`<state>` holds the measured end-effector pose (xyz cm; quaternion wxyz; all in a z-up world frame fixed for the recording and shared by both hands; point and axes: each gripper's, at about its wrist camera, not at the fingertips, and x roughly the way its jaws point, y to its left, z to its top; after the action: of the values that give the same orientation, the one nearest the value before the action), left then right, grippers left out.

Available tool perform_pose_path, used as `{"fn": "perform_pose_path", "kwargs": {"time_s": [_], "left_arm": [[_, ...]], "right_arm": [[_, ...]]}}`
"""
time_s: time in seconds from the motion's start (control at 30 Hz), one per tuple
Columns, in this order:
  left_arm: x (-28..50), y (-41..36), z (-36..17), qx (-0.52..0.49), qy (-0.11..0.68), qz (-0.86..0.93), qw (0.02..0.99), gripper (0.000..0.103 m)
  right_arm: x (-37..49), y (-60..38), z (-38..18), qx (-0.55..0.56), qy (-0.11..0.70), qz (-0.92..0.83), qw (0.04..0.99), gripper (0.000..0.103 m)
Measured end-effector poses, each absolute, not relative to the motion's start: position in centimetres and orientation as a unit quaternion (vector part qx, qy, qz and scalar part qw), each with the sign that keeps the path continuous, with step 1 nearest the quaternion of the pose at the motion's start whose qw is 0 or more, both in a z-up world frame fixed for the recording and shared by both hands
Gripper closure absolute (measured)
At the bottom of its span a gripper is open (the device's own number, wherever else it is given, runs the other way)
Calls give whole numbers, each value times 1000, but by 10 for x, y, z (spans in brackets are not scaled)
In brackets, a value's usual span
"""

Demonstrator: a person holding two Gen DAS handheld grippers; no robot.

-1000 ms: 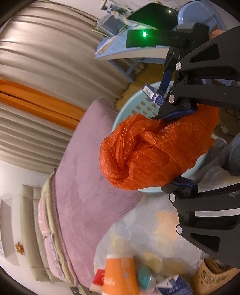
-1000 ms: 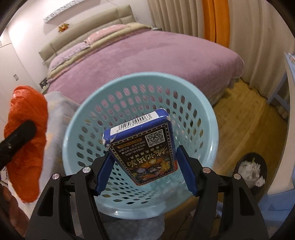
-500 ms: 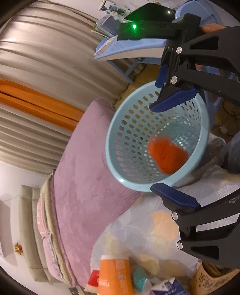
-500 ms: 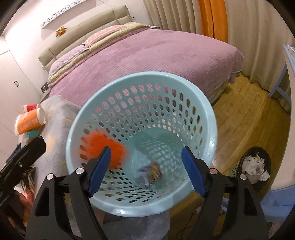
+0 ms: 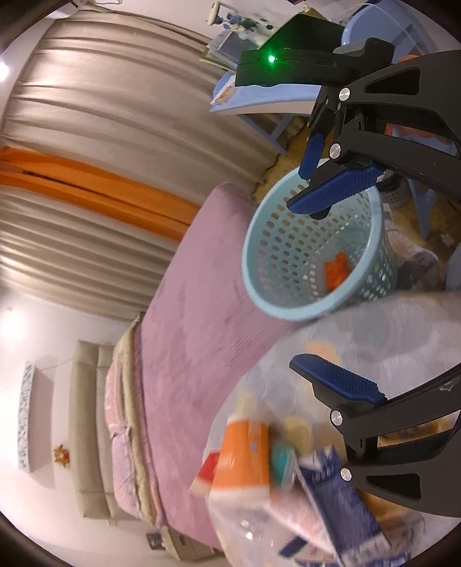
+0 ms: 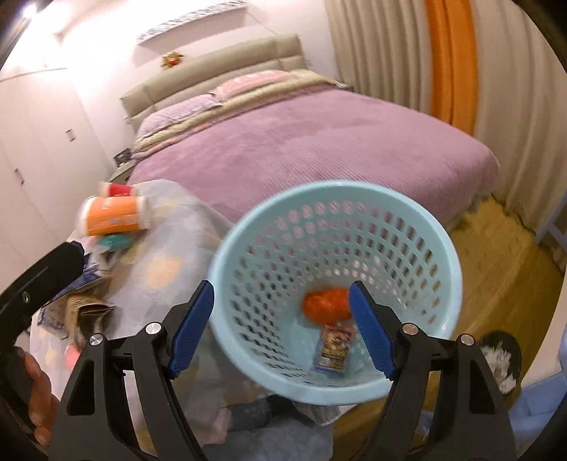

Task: Collect trash
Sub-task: 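Grasp the blue milk carton with the left tool while the right tool grasps the brown paper bag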

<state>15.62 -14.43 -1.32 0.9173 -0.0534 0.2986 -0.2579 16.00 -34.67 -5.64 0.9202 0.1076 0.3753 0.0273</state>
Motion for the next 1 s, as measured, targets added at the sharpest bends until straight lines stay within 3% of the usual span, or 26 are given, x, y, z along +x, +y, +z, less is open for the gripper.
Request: {"fn": "perform_pose_path", "kwargs": {"time_s": [0.43,0.7,1.0], "left_arm": [[115,-1,15,-93,263,-104,955,24],[114,71,-20,-99,319,-44,942,20],[131,68,-60,-75,374,-38,924,21]], "right_arm": [[144,-246,-22,48,331,144,931,29],[152,-179,-38,19,357,197,913,29],[165,-137,-59,0,373,207,904,29]]}}
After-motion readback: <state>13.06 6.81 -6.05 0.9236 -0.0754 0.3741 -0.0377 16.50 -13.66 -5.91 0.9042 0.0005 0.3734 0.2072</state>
